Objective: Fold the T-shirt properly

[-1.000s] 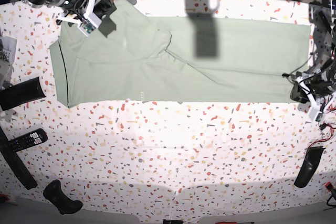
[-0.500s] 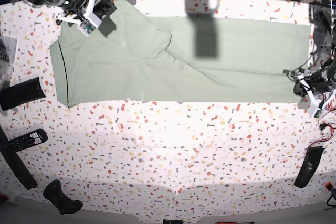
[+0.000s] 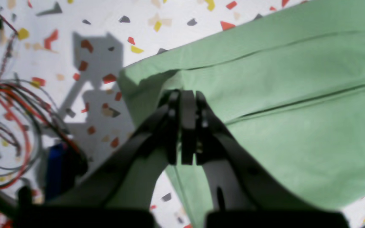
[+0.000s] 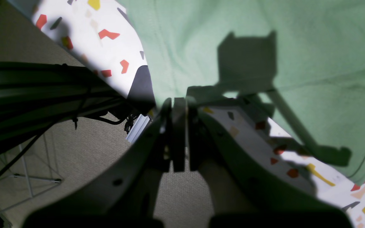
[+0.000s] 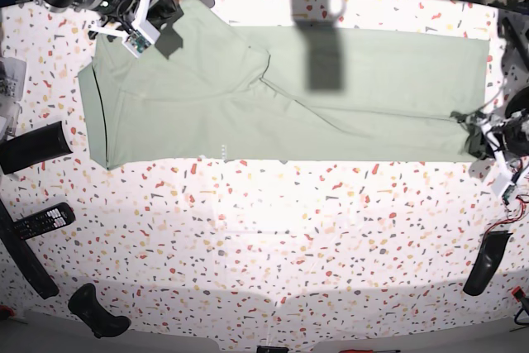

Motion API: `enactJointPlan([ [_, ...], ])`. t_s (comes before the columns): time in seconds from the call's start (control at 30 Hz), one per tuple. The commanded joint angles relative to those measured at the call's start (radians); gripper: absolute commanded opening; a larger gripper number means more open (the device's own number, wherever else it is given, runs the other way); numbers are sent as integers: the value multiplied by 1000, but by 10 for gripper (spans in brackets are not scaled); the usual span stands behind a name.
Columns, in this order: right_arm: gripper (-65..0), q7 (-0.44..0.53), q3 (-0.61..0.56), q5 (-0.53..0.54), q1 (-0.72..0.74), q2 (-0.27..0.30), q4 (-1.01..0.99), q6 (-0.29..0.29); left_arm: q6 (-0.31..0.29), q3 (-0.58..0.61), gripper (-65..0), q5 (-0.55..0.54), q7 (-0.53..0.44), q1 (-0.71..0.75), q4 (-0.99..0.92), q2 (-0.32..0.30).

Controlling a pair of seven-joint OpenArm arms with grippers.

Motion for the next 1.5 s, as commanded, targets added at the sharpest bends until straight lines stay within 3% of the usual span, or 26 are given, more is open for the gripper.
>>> enactJointPlan([
  [0.0,-650,16,5,14,-1,8,21,6,-11,-11,-650,-5,-8,3,18,-29],
  [0.27,-650,16,5,14,-1,8,21,6,-195,-11,-650,-3,-15,122,24,-44],
  [0.57,-650,16,5,14,-1,8,21,6,-195,-11,-650,3,-19,151,24,-146],
  [0.83,-650,17,5,15,-1,8,21,6,-195,-11,-650,3,-223,112,24,-148],
  [0.93,-650,17,5,15,-1,8,21,6,-193,-11,-377,4,-232,63,24,-121],
  [1.0,-650,17,5,15,-1,8,21,6,-105,-11,-270,22,-254,41,22,-97],
  [1.1,-650,16,5,32,-1,9,21,6,-16,-11,-266,197,-320,14,2,-35],
  [1.23,-650,7,5,59,-1,8,21,6,-8,-11,-266,329,-309,-33,-119,54],
  [1.47,-650,-3,5,60,-1,8,21,6,-8,-11,-266,307,-308,-84,-303,82],
])
